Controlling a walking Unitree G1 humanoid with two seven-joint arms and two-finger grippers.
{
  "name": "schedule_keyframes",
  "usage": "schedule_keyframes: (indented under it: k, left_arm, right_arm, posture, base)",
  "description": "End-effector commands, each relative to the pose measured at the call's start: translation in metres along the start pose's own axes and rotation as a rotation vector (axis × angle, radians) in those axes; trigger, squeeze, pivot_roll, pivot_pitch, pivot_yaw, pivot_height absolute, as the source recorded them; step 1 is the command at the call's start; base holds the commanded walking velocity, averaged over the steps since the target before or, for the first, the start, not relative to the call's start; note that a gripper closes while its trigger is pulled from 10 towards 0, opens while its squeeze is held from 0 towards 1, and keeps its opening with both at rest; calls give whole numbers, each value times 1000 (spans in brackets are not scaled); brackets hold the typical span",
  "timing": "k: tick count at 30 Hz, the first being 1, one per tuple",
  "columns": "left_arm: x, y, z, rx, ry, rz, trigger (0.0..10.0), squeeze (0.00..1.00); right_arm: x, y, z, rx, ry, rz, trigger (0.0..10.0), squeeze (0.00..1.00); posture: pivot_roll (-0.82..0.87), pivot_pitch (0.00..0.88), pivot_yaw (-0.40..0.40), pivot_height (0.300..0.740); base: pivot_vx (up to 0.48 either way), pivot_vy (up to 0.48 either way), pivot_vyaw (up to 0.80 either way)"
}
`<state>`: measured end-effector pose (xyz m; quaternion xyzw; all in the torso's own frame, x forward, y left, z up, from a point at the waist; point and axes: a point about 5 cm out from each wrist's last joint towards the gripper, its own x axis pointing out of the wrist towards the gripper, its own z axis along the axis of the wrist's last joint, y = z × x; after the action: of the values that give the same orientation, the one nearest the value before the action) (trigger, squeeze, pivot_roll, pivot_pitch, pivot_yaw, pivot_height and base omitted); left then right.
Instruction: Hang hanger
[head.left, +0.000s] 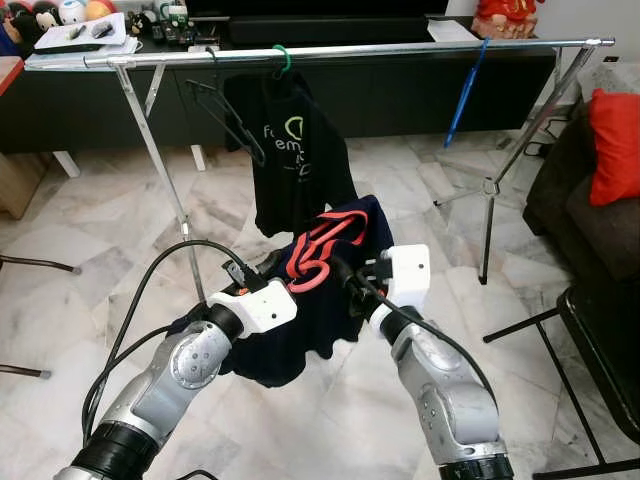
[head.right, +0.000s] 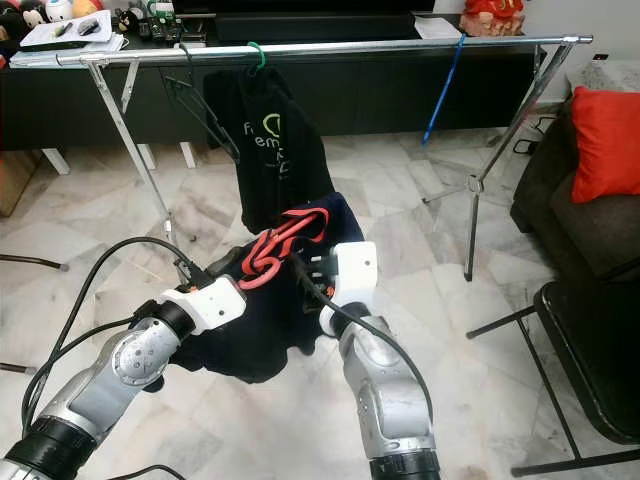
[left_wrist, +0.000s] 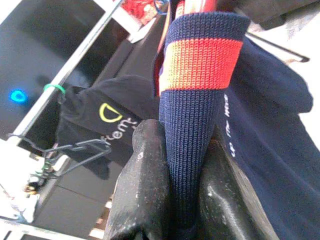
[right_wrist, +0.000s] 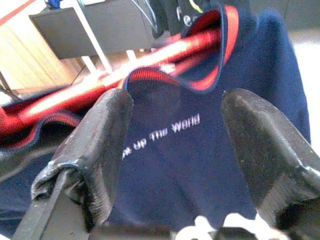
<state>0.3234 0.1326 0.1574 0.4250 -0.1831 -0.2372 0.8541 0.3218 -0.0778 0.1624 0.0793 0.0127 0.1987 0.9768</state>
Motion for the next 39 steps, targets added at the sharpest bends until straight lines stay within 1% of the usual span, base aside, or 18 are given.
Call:
schedule_keyframes:
  k: [1,2,4,6,7,8,10,13,17,19,20,25,29,34,35,36,37,39]
  left_arm:
    - [-4,0,-5,-26,5,-65,10000,0]
    - [-11,-2,-13,-65,44,-144,10000,0]
    - [-19,-2,-20,-127,76,-215,10000,0]
    - [-27,-3,-26,-144,114,-302,10000,0]
    - [-27,-3,-26,-144,114,-302,10000,0]
    - [-41,-4,-37,-135,170,-437,10000,0]
    - [-52,-2,-45,-119,216,-524,10000,0]
    - [-59,8,-50,-136,247,-557,10000,0]
    - [-56,30,-46,-236,216,-526,10000,0]
    - [-54,39,-41,-302,183,-527,10000,0]
    - [-55,45,-37,-360,158,-551,10000,0]
    - [-59,52,-32,-389,139,-631,10000,0]
    - [-63,57,-23,-445,103,-741,10000,0]
    - [-64,48,-12,-469,77,-879,10000,0]
    - [-63,45,-10,-471,68,-892,10000,0]
    - [-61,44,-9,-473,62,-894,10000,0]
    - [-60,44,-9,-475,58,-890,10000,0]
    - [-57,43,-7,-489,46,-880,10000,0]
  right_arm:
    - [-4,-11,5,-50,-10,-19,10000,0]
    - [-8,-35,1,-138,52,-76,10000,0]
    - [-15,-65,-6,-232,129,-131,10000,0]
    - [-21,-84,-7,-301,171,-142,10000,0]
    - [-21,-84,-7,-301,171,-142,10000,0]
    - [-29,-97,-11,-379,232,-77,10000,0]
    - [-35,-103,-15,-433,284,2,10000,0]
    - [-45,-107,-22,-488,352,133,10000,0]
    - [-56,-112,-30,-524,436,312,10000,0]
    - [-60,-114,-33,-529,460,386,10000,0]
    - [-63,-115,-36,-533,483,450,10000,0]
    - [-60,-122,-37,-527,485,462,10000,0]
    - [-57,-130,-38,-513,492,442,10000,0]
    - [-61,-128,-48,-478,526,538,10000,0]
    - [-63,-127,-53,-476,549,571,10000,600]
    - [-64,-127,-55,-477,558,582,10000,600]
    - [-64,-127,-56,-471,565,583,10000,980]
    - [-63,-127,-57,-467,566,586,10000,1000]
  posture:
    - [-42,212,-23,740]
    - [-45,213,-21,740]
    - [-45,213,-21,740]
    - [-42,213,-20,740]
    - [-42,213,-20,740]
    - [-46,213,-19,740]
    - [-43,214,-16,740]
    - [-38,214,-15,740]
    - [-36,211,-16,740]
    - [-34,209,-15,740]
    - [-33,209,-16,740]
    - [-29,205,-18,740]
    - [-29,204,-26,740]
    - [-27,199,-39,740]
    - [-30,194,-47,740]
    - [-30,194,-47,740]
    - [-30,191,-48,740]
    - [-31,185,-53,740]
  base:
    - [0,0,0]
    - [0,0,0]
    - [0,0,0]
    - [0,0,0]
    - [0,0,0]
    - [0,0,0]
    - [0,0,0]
    - [0,0,0]
    - [0,0,0]
    - [0,0,0]
    - [0,0,0]
    - [0,0,0]
    - [0,0,0]
    - [0,0,0]
    - [0,0,0]
    - [0,0,0]
    - [0,0,0]
    - [0,0,0]
